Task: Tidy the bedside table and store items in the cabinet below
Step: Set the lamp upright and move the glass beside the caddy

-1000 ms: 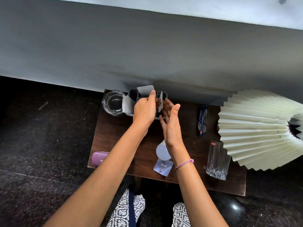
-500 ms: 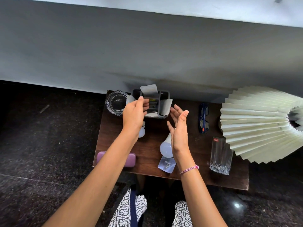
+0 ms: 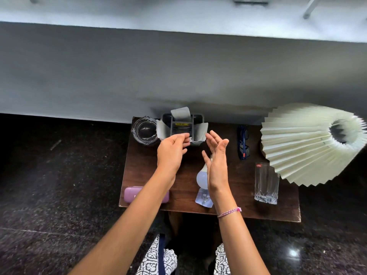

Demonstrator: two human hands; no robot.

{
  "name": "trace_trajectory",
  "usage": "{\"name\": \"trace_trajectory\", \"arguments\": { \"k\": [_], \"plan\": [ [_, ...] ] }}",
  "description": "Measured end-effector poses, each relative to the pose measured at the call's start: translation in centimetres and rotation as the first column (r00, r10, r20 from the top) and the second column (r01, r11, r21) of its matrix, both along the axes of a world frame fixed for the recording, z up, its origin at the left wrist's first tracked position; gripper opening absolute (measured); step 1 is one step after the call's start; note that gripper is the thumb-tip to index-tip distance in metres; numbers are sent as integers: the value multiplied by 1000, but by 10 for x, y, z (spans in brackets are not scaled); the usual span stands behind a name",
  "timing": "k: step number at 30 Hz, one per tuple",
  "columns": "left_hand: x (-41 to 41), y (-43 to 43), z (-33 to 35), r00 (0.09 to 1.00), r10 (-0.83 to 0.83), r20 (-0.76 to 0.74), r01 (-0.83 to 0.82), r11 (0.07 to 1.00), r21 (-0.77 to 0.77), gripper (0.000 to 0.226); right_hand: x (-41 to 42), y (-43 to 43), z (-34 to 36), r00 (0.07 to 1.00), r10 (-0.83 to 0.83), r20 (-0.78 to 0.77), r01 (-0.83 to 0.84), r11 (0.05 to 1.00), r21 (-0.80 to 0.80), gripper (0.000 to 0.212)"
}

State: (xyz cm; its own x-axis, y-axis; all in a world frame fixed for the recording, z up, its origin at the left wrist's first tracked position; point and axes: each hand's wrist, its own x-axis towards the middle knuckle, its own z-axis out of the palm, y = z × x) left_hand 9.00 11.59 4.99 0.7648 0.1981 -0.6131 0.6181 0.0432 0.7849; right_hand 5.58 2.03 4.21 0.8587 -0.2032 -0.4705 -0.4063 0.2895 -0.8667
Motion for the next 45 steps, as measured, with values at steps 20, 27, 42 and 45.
{"name": "trace_trajectory", "arguments": {
  "k": [20, 27, 42, 45],
  "plan": [
    [-76, -102, -25, 948, -157, -278, 100, 973, -208, 31, -74, -112, -19, 992, 26, -120, -37, 995, -91, 53],
    [-89, -140, -34, 930, -185, -319, 108, 964, -243, 31, -100, -158, -29, 963, -163, -215, 125, 976, -178, 32],
    [-85, -188, -57, 891, -125, -436, 10, 967, -255, 36, -107, -218, -58, 889, -336, -312, 305, 941, -147, 25],
    [-86, -197, -67, 883, -126, -453, 18, 972, -234, 38, -105, -228, -69, 884, -330, -333, 259, 936, -239, 25]
  ]
}}
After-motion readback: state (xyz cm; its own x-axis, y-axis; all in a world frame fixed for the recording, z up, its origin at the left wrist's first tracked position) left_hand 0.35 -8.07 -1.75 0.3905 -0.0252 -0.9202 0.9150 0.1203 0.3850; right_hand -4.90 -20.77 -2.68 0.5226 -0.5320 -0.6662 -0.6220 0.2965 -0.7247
